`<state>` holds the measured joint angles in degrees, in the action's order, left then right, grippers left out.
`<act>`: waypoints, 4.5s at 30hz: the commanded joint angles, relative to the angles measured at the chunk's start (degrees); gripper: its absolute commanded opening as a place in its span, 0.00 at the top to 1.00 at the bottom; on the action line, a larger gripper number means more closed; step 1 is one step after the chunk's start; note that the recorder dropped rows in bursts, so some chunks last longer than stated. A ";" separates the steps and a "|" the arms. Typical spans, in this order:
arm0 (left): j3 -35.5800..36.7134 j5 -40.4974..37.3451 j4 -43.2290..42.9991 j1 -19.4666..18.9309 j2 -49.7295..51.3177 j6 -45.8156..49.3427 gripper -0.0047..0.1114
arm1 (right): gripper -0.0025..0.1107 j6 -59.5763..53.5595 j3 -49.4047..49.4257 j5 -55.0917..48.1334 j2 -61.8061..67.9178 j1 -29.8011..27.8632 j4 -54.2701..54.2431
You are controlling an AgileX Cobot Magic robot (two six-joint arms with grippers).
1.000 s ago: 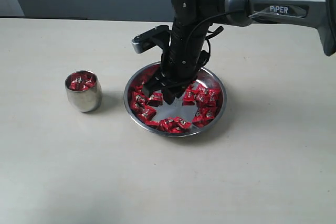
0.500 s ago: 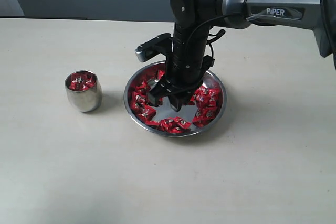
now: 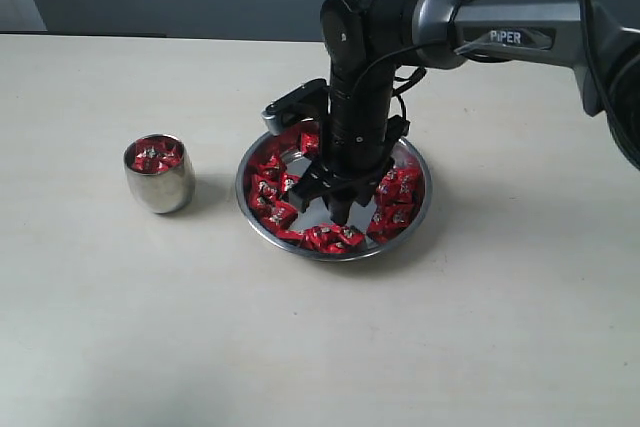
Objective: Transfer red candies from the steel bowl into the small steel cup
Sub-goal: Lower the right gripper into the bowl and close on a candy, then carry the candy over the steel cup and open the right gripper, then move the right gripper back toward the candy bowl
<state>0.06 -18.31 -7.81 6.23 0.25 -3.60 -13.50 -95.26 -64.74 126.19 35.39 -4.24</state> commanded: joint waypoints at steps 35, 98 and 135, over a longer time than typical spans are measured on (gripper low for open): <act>-0.06 0.54 0.07 0.17 -0.25 -0.31 0.96 | 0.98 -1.26 0.22 2.68 2.82 -0.25 -5.29; -0.06 0.54 0.07 0.17 -0.25 -0.31 0.96 | 0.98 -19.85 -7.50 41.36 3.33 10.34 -34.68; -0.06 0.54 0.07 0.17 -0.25 -0.31 0.96 | 0.70 -19.85 -10.21 38.36 5.21 9.89 -32.95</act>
<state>0.06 -18.31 -7.81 6.23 0.25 -3.60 -32.96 -105.08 -27.41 133.39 45.78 -37.85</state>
